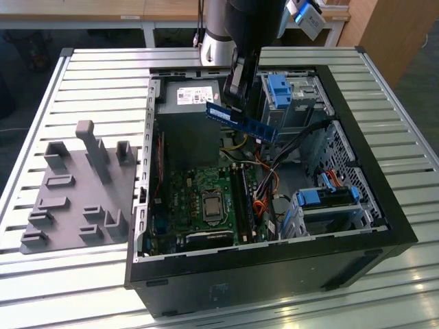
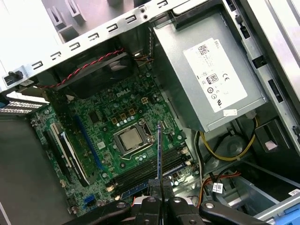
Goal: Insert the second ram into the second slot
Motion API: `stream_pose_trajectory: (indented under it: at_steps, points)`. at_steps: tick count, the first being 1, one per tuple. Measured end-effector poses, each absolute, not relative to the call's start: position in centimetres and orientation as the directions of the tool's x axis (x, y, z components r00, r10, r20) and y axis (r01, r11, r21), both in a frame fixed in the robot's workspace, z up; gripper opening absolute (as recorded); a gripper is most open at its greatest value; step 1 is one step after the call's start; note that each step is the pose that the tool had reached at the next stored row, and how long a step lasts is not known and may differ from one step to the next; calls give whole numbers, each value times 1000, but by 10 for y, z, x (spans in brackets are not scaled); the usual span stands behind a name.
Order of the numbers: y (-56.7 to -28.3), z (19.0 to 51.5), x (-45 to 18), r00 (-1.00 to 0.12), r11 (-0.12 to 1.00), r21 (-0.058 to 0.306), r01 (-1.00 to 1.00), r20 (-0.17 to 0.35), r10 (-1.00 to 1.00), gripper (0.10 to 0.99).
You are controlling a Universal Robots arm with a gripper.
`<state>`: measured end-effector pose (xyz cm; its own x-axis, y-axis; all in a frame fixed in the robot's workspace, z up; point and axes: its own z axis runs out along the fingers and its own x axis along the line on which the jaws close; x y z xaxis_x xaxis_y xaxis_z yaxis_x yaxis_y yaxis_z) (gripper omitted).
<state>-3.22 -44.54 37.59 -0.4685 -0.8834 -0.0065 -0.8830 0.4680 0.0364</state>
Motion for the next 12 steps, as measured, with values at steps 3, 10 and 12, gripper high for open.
stream_pose_trajectory:
  at_steps: [3, 10, 12]
  points:
    - [-445, 376, -32, -479, 478, 36, -877, -7, -878, 129]
    - [-445, 376, -32, -503, 503, 36, -864, -7, -864, 129]
    - [-445, 376, -32, -510, 510, 36, -860, -7, -860, 129]
